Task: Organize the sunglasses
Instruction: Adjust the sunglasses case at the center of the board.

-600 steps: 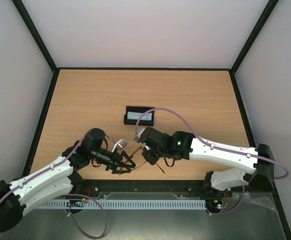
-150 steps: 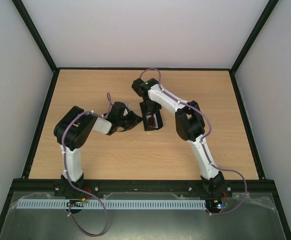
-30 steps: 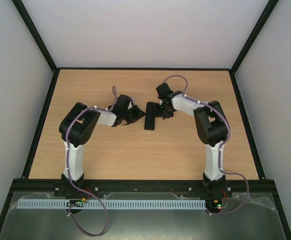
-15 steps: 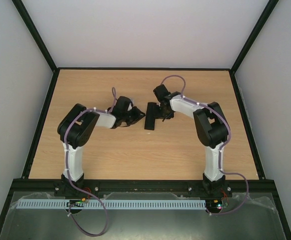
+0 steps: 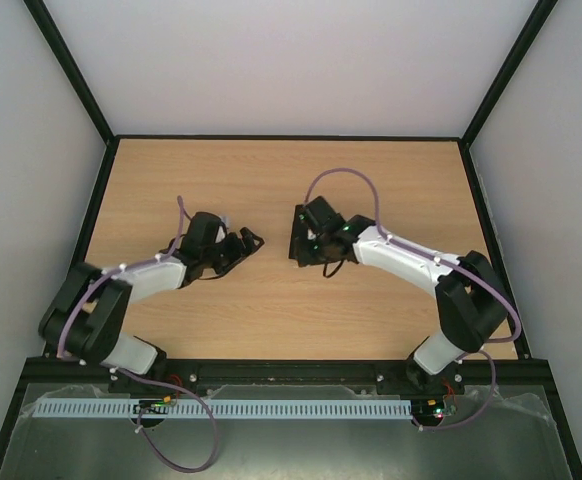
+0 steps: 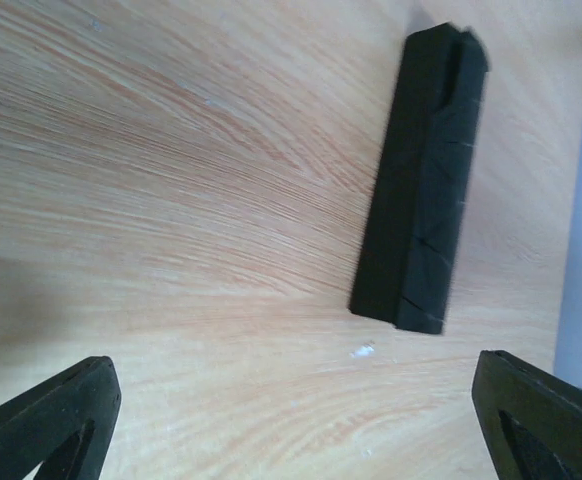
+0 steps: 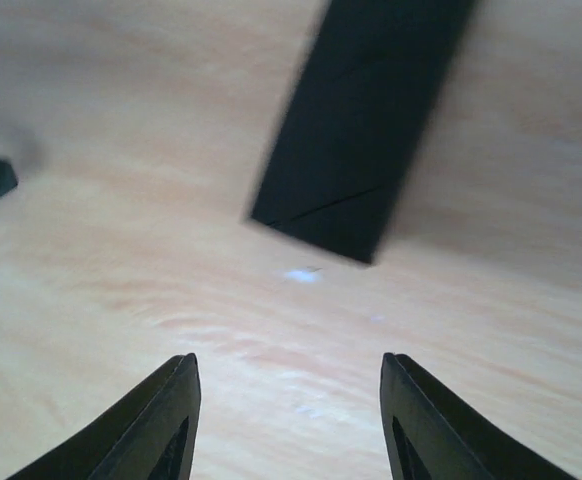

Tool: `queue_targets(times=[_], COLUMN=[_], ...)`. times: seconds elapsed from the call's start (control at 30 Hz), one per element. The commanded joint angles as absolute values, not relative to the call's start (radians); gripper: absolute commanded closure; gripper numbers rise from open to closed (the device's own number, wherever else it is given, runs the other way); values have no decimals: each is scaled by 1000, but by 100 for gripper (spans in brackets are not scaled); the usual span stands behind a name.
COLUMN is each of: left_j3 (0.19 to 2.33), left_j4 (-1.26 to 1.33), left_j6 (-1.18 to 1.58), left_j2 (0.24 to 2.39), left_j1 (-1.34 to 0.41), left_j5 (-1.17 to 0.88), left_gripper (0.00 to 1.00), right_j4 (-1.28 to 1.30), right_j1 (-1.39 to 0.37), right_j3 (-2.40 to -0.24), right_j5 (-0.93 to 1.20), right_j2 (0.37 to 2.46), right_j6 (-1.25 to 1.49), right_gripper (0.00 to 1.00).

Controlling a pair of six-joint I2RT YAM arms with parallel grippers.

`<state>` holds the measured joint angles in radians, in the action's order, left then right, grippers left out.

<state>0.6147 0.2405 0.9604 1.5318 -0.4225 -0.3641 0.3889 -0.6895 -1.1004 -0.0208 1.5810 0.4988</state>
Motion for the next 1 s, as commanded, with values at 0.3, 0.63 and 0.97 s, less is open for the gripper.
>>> queue_targets(times=[0.3,0.63,0.97], left_j3=[488,460,468], left_j4=[-109,-214,-192], left_j6=[953,958,959], left_j2=[995,848,864], left_j1=[-420,-417,-417], left_j5=[-191,-158,-175], left_gripper=[1,1,1], right_j4=[383,475,489], right_j1=[-859,-857,-833], right_j3=[-1417,-1489,-1373], right_j5=[-69,-240,-340], right_j2=[1944,2069,1999], right_j6=[589,575,567], right_gripper=[52,52,52])
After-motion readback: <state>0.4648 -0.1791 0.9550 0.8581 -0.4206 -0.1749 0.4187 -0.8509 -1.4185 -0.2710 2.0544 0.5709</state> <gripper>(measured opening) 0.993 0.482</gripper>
